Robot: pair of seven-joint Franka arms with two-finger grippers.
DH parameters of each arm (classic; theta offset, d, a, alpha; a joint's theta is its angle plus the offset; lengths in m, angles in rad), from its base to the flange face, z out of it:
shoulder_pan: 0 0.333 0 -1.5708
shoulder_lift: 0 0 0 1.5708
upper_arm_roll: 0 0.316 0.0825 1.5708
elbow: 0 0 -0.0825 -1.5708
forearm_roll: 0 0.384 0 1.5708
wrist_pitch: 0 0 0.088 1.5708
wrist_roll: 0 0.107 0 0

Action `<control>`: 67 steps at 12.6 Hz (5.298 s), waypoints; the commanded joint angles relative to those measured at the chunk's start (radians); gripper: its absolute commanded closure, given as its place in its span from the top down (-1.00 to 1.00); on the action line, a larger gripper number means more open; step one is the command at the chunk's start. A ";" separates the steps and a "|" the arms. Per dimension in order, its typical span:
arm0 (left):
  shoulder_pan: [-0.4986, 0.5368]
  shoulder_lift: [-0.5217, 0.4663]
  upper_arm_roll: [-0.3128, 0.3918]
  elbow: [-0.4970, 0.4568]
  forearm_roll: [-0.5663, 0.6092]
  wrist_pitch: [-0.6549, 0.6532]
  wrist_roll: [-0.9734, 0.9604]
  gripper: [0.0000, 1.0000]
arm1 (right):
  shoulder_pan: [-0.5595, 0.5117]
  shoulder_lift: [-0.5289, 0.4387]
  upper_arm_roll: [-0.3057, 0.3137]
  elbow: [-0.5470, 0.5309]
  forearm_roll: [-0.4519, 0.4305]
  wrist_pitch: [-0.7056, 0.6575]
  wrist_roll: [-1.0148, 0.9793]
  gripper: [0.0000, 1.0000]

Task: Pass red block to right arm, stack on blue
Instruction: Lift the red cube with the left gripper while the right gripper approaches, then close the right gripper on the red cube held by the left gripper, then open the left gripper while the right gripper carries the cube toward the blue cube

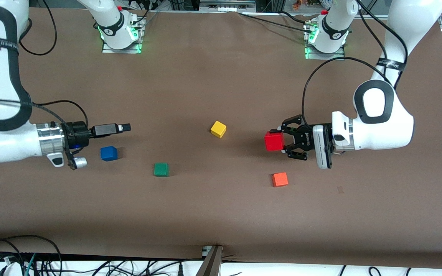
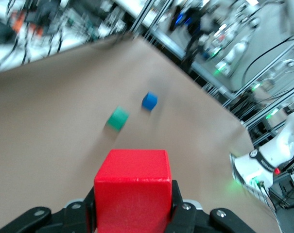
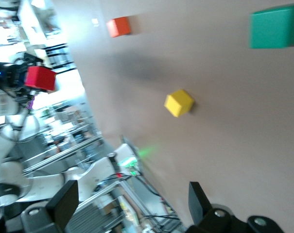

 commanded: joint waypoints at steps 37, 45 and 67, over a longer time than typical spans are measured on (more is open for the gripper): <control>-0.368 0.178 -0.001 0.183 -0.643 0.370 0.508 -0.43 | 0.272 0.031 0.017 -0.099 0.617 0.357 0.022 -0.70; -0.357 0.158 -0.002 0.183 -0.663 0.361 0.495 1.00 | 0.267 0.018 -0.031 -0.073 0.490 0.362 0.022 -0.70; -0.083 -0.040 0.010 0.213 0.484 -0.446 -0.656 1.00 | 0.267 -0.110 -0.173 -0.347 -0.928 0.656 0.026 -0.67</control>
